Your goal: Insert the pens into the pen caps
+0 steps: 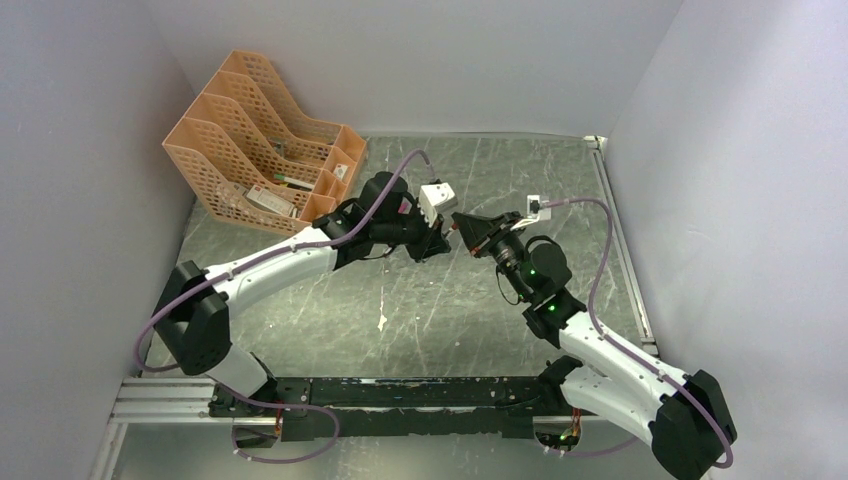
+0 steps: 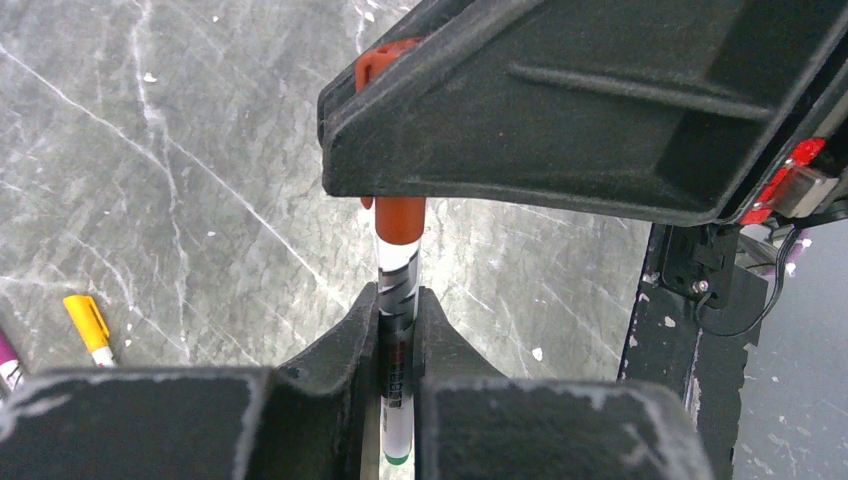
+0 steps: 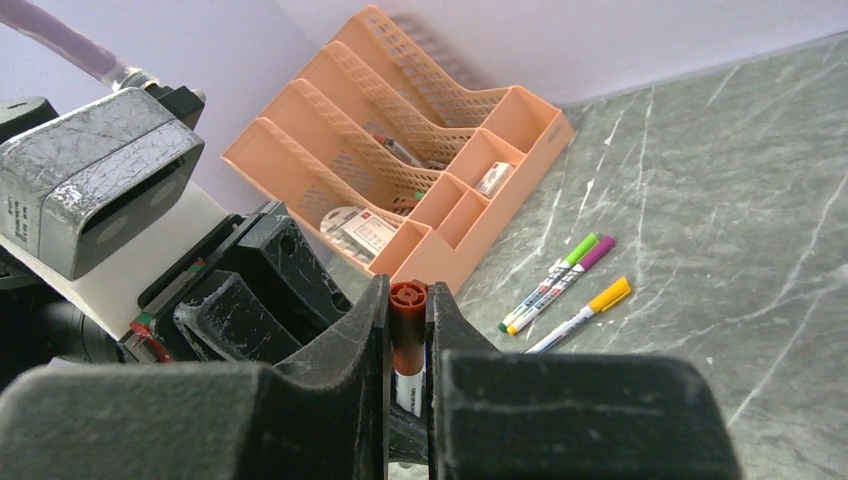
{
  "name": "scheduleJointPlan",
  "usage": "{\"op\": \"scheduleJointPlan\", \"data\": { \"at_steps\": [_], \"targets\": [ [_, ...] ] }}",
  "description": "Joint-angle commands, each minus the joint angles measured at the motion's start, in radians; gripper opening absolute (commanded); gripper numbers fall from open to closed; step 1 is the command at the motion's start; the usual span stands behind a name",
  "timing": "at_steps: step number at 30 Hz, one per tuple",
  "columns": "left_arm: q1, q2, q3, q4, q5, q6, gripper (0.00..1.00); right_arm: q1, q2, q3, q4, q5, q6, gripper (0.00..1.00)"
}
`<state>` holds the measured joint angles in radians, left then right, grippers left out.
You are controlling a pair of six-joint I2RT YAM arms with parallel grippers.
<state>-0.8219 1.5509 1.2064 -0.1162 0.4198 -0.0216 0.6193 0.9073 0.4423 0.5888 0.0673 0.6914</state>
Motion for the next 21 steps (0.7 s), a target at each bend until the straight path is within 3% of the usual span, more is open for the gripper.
{"op": "scheduleJointPlan", "data": {
  "at_steps": [1,5,9,11,21],
  "targets": [
    [0.006,0.002,0.150,0.314,-0.025,-0.001,0.07,0.087,0.016,-0.065,-0.210,-0.215,0.030,0.00],
    [0.006,-0.016,0.075,0.288,-0.064,0.008,0.07,0.085,-0.036,-0.035,-0.238,-0.154,0.068,0.00],
    [0.006,-0.063,-0.061,0.283,-0.110,-0.007,0.07,0.083,-0.110,0.003,-0.246,-0.084,0.112,0.31],
    [0.013,-0.070,-0.096,0.241,-0.115,-0.010,0.07,0.082,-0.155,0.018,-0.252,-0.044,0.118,0.39],
    [0.074,0.042,-0.159,0.185,-0.246,0.015,0.07,0.076,-0.300,0.091,-0.533,0.173,0.049,0.41]
  ]
}}
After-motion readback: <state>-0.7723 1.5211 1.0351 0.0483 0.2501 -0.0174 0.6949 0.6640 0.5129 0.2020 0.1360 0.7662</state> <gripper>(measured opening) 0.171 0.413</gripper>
